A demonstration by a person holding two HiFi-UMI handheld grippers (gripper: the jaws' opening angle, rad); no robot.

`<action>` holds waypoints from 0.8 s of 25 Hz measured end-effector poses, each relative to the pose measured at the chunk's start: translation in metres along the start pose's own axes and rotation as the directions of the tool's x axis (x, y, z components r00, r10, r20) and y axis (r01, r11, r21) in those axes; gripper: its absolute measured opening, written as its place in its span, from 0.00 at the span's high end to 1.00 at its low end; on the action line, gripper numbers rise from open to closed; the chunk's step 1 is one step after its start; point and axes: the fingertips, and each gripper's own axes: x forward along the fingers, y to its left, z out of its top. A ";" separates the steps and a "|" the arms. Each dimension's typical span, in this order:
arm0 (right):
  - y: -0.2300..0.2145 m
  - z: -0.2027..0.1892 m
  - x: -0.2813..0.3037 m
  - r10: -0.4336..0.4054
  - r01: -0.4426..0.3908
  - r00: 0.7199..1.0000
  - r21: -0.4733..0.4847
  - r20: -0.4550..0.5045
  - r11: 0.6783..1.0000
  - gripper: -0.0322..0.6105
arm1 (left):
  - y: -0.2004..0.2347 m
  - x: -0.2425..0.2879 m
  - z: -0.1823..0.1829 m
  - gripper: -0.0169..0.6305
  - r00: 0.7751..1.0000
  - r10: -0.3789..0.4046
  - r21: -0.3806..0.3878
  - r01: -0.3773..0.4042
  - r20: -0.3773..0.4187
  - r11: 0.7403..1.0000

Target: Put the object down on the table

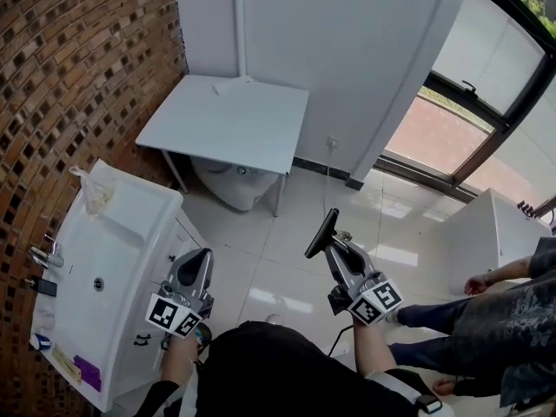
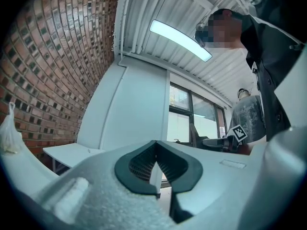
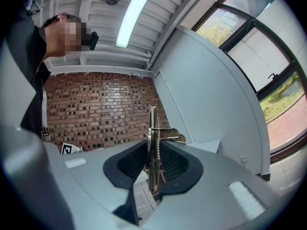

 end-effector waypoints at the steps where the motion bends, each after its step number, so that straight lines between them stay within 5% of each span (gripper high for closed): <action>1: -0.006 0.001 -0.003 -0.005 0.005 1.000 -0.001 -0.007 1.000 0.81 | -0.004 0.006 -0.002 0.97 1.000 -0.003 -0.002 0.003 -0.003 1.000; 8: -0.038 0.003 -0.009 -0.039 0.039 0.999 0.013 -0.017 0.999 0.81 | -0.014 0.031 -0.018 0.97 0.998 -0.037 -0.017 0.037 -0.052 0.999; 14: -0.053 -0.007 0.012 -0.052 0.053 0.998 0.015 -0.032 0.998 0.81 | 0.014 0.052 -0.030 0.97 0.997 -0.008 -0.011 0.007 -0.072 1.000; 20: -0.068 0.008 0.039 -0.097 0.097 0.995 0.014 0.006 0.995 0.81 | 0.045 0.094 -0.032 0.97 0.997 -0.069 -0.031 0.068 -0.047 0.997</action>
